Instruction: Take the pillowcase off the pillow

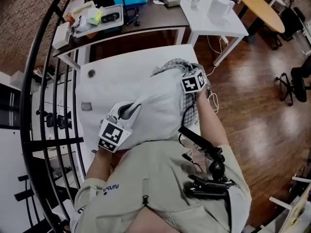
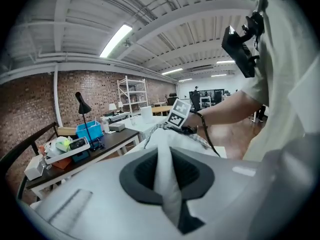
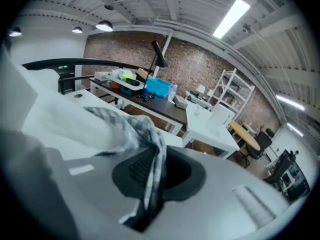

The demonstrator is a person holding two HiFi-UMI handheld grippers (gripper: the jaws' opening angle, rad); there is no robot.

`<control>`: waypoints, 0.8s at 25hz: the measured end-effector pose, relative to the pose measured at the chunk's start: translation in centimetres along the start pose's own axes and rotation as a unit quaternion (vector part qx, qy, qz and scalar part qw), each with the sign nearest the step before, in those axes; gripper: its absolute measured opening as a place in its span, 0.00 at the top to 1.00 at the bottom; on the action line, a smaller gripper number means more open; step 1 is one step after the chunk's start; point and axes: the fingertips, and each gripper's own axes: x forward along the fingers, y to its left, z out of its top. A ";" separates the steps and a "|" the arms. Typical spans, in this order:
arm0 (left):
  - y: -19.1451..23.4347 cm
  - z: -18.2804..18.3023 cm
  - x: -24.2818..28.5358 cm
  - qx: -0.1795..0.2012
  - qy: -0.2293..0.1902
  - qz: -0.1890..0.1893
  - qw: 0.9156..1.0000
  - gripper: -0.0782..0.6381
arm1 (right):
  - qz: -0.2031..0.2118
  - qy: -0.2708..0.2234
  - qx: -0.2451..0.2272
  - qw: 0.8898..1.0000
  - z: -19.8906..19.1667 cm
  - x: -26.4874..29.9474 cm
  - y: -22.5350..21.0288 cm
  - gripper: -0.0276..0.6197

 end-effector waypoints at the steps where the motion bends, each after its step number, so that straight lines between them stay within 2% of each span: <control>1: -0.1 0.1 -0.3 -0.002 -0.002 0.001 1.000 0.85 | -0.010 0.015 0.009 1.000 -0.9 0.7 -0.7 0.93; 4: 0.7 0.1 -1.6 -0.017 -0.010 0.015 1.000 0.85 | -0.040 0.071 0.038 0.996 -5.3 2.7 -3.3 0.93; 5: 1.3 0.0 -2.0 -0.024 -0.013 0.024 0.999 0.85 | -0.037 0.087 0.047 0.994 -7.0 3.2 -3.7 0.93; 7: 3.0 -0.3 -2.3 -0.037 -0.016 0.045 0.998 0.84 | -0.002 0.097 0.063 0.993 -9.8 3.7 -3.1 0.93; 9: 5.2 -1.4 -1.4 -0.052 -0.009 0.066 0.996 0.83 | 0.039 0.078 0.092 0.992 -10.8 3.7 -1.9 0.89; 11: 7.4 -2.9 0.3 -0.069 0.011 0.079 0.994 0.74 | 0.049 0.040 0.120 0.991 -10.0 2.5 -1.4 0.73; 12: 8.1 -3.3 0.8 -0.072 0.016 0.084 0.994 0.67 | 0.048 0.020 0.128 0.990 -9.3 1.3 -1.3 0.69; 13: 8.7 -3.1 0.9 -0.071 0.013 0.091 0.993 0.64 | 0.047 -0.002 0.130 0.990 -8.6 -0.3 -0.9 0.69; 15: 8.7 -1.7 0.2 -0.057 -0.009 0.096 0.994 0.66 | 0.054 -0.045 0.131 0.989 -7.8 -4.3 0.3 0.69; 17: 6.6 -0.6 -0.4 -0.028 -0.006 0.070 0.997 0.62 | 0.080 -0.058 0.133 0.986 -8.3 -8.2 2.4 0.69; 19: 2.4 -1.9 -0.1 0.002 0.034 0.010 0.999 0.52 | 0.123 -0.034 0.127 0.984 -10.5 -11.0 5.6 0.69; 20: -0.3 -3.7 0.4 0.016 0.065 -0.026 0.997 0.46 | 0.146 -0.014 0.118 0.982 -12.0 -11.9 7.5 0.68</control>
